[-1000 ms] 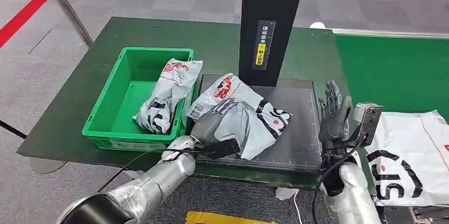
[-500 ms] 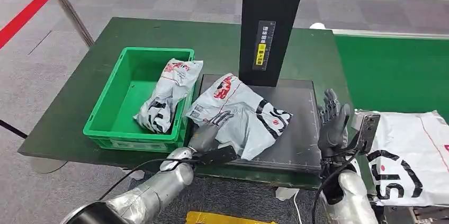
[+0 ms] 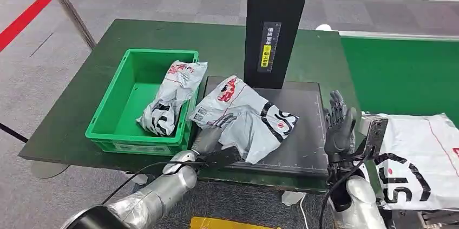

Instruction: Moved the parcel from conveyor to table for the left to box.

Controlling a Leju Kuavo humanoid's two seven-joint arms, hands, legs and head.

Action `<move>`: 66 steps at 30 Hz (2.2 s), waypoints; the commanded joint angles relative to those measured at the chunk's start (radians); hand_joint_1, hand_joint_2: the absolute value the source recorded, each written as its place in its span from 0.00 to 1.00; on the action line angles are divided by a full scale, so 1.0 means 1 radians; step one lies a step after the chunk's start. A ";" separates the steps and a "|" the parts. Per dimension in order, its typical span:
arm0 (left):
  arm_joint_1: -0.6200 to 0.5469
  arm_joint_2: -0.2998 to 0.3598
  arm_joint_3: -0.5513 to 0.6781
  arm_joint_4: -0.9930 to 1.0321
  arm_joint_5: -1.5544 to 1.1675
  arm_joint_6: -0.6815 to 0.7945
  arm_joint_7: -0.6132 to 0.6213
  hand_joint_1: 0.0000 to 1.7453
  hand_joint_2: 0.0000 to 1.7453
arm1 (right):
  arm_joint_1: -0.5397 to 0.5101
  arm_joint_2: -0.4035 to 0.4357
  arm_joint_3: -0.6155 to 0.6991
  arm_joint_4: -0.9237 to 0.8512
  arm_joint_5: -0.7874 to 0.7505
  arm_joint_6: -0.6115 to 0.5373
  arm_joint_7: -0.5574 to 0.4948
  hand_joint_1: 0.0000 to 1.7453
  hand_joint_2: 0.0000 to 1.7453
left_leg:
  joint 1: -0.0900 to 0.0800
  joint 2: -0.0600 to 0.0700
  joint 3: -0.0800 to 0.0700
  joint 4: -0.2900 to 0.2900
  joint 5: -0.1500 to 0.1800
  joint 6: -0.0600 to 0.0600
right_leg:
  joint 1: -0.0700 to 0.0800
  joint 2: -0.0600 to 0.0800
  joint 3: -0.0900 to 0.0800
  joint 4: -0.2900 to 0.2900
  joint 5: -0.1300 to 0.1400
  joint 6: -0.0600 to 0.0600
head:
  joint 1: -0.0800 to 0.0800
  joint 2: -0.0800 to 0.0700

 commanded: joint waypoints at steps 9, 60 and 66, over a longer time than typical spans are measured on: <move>0.018 0.037 0.049 0.055 -0.009 0.000 0.016 1.00 1.00 | -0.048 0.020 -0.006 0.063 0.016 0.033 0.009 0.00 0.00 | 0.000 0.003 0.003 -0.001 0.000 0.000 | 0.000 0.003 0.002 -0.001 0.001 -0.001 | 0.000 0.000; -0.066 0.030 -0.097 -0.023 -0.370 0.362 0.087 1.00 1.00 | -0.022 0.046 -0.039 0.045 0.020 0.035 0.033 0.00 0.00 | 0.001 0.001 -0.001 0.000 0.000 0.000 | 0.001 0.001 -0.001 -0.001 0.001 -0.001 | 0.000 0.000; -0.070 0.044 -0.085 -0.087 -0.531 0.399 0.162 1.00 1.00 | -0.030 0.045 -0.039 0.059 0.024 0.039 0.037 0.00 0.00 | 0.001 0.001 -0.001 0.000 0.001 0.000 | 0.001 0.001 -0.002 -0.001 0.001 -0.001 | 0.000 0.000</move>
